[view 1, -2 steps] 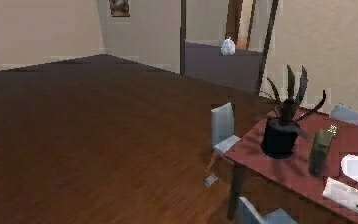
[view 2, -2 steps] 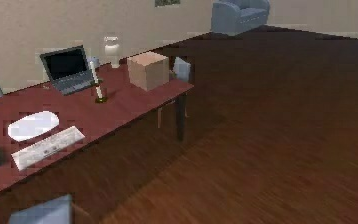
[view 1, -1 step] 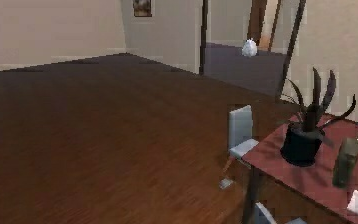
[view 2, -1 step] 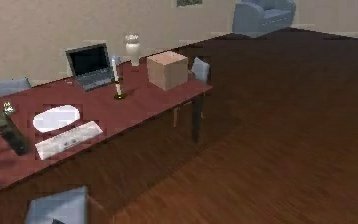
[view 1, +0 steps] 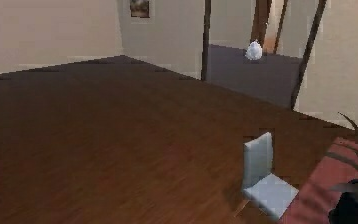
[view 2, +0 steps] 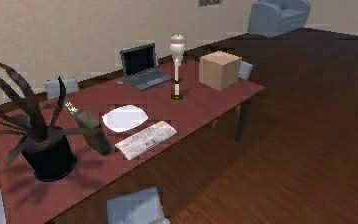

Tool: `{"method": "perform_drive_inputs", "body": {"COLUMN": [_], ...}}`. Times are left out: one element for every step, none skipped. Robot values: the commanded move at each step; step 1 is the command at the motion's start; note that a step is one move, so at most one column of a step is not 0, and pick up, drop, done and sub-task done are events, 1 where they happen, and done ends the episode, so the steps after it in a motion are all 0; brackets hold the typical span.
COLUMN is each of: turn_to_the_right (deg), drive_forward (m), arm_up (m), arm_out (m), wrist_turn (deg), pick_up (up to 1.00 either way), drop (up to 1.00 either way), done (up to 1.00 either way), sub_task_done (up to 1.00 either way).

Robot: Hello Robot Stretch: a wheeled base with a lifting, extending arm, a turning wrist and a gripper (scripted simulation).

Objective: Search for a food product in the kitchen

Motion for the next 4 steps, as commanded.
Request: {"method": "perform_drive_inputs", "body": {"turn_to_the_right": [-6.0,0.0,-3.0,0.0], "drive_forward": [0.00,1.00,0.00,0.35], "arm_up": [0.00,0.00,0.00,0.00], "arm_out": [0.00,0.00,0.00,0.00], "wrist_turn": [0.0,0.0,0.0,0.0], "pick_up": [0.00,0.00,0.00,0.00], "drop": [0.00,0.00,0.00,0.00], "done": [0.00,0.00,0.00,0.00], "sub_task_done": [0.00,0.00,0.00,0.00]}}
